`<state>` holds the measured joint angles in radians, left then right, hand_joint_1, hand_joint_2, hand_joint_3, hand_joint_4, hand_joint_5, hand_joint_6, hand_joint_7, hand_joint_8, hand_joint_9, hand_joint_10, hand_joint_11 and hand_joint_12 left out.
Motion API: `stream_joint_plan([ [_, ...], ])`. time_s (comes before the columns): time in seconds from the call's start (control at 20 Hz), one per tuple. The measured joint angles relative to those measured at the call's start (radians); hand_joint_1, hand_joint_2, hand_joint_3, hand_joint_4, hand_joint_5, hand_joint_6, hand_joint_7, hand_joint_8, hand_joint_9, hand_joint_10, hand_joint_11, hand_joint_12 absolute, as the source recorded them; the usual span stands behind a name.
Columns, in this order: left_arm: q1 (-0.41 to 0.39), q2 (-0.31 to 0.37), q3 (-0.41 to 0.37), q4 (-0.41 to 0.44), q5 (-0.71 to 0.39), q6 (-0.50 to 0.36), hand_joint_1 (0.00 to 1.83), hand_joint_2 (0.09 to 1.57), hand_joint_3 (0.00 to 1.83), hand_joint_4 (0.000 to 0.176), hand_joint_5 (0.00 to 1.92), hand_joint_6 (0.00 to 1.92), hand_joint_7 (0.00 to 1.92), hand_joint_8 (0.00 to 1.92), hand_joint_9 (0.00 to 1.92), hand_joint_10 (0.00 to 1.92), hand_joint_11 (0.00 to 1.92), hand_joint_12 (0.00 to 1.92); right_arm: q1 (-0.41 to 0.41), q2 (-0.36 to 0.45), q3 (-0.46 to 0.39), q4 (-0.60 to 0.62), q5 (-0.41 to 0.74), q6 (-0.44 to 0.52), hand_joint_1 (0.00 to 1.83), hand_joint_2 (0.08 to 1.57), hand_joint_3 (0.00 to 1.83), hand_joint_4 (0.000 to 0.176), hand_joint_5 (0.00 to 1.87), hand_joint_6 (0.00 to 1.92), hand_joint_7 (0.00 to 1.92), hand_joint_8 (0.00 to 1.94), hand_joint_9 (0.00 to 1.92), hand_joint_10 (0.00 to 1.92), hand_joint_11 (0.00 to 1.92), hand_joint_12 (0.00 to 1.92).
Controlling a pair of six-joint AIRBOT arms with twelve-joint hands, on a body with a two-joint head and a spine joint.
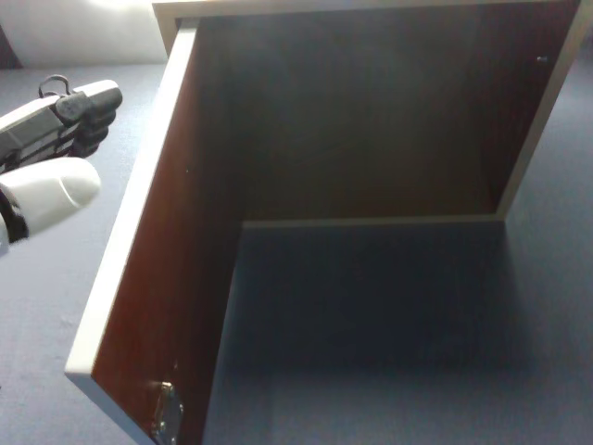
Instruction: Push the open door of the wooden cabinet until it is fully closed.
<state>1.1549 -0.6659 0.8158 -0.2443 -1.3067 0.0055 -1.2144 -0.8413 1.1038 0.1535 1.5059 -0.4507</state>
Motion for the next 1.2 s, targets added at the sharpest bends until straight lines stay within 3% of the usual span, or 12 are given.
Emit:
stream_joint_plan([
  [0.3,-0.004,-0.005,0.005,0.047,0.021,0.0,0.12,1.4,0.0,0.003,0.18,0.0,0.25,0.01,0.22,0.01,0.24,0.11,0.0,-0.004,0.005,-0.001,-0.001,0.0,0.7,1.39,0.0,0.0,0.33,0.0,0.36,0.0,0.3,0.01,0.0,0.67],
  [0.35,-0.006,-0.005,0.005,0.068,0.026,0.0,0.09,1.41,0.0,0.017,0.18,0.0,0.24,0.0,0.23,0.01,0.22,0.1,0.0,-0.004,0.005,0.0,0.0,0.0,0.71,1.39,0.0,0.0,0.34,0.0,0.35,0.0,0.28,0.0,0.0,0.62],
  [0.4,-0.015,-0.005,0.005,0.084,0.039,0.0,0.12,1.42,0.0,0.013,0.2,0.0,0.25,0.0,0.25,0.01,0.22,0.09,0.0,-0.004,0.005,0.0,-0.001,0.0,0.72,1.39,0.0,0.0,0.33,0.0,0.34,0.0,0.28,0.0,0.0,0.61],
  [0.5,-0.023,-0.005,0.005,0.103,0.047,0.0,0.08,1.45,0.01,0.037,0.15,0.0,0.2,0.0,0.2,0.0,0.16,0.05,0.0,-0.004,0.005,-0.001,0.0,0.001,0.72,1.39,0.0,0.0,0.33,0.0,0.35,0.0,0.29,0.0,0.0,0.67],
  [0.55,-0.029,-0.005,0.007,0.11,0.057,0.0,0.09,1.46,0.01,0.031,0.15,0.0,0.21,0.0,0.21,0.0,0.16,0.04,0.0,-0.004,0.006,0.0,-0.001,0.001,0.7,1.39,0.0,0.0,0.33,0.0,0.34,0.0,0.3,0.0,0.0,0.65],
  [0.6,-0.034,-0.006,0.007,0.11,0.062,0.0,0.08,1.46,0.01,0.037,0.15,0.0,0.21,0.0,0.22,0.01,0.17,0.05,0.0,-0.004,0.006,0.0,-0.001,0.001,0.69,1.39,0.0,0.0,0.33,0.0,0.35,0.0,0.31,0.0,0.0,0.68],
  [0.8,-0.051,-0.021,0.018,0.136,0.087,0.0,0.13,1.47,0.0,0.03,0.17,0.0,0.25,0.01,0.25,0.0,0.2,0.04,0.0,-0.005,0.006,-0.001,-0.001,0.002,0.71,1.39,0.0,0.0,0.34,0.0,0.36,0.0,0.31,0.0,0.0,0.71],
  [0.9,-0.057,-0.024,0.018,0.148,0.095,0.0,0.13,1.48,0.01,0.019,0.17,0.0,0.24,0.0,0.24,0.0,0.19,0.04,0.0,-0.007,0.006,0.0,-0.001,0.002,0.71,1.39,0.0,0.0,0.34,0.0,0.36,0.0,0.31,0.0,0.0,0.69],
  [1.0,-0.066,-0.024,0.018,0.155,0.101,0.0,0.12,1.49,0.01,0.038,0.16,0.0,0.22,0.0,0.21,0.0,0.16,0.02,0.0,-0.009,0.006,0.0,-0.003,0.003,0.71,1.39,0.0,0.0,0.34,0.0,0.37,0.0,0.32,0.0,0.0,0.73],
  [1.2,-0.079,-0.042,0.032,0.174,0.106,0.0,0.11,1.49,0.0,0.037,0.15,0.0,0.24,0.0,0.21,0.0,0.17,0.02,0.0,-0.009,0.006,0.0,-0.002,0.003,0.71,1.39,0.0,0.0,0.35,0.0,0.36,0.0,0.32,0.0,0.0,0.75],
])
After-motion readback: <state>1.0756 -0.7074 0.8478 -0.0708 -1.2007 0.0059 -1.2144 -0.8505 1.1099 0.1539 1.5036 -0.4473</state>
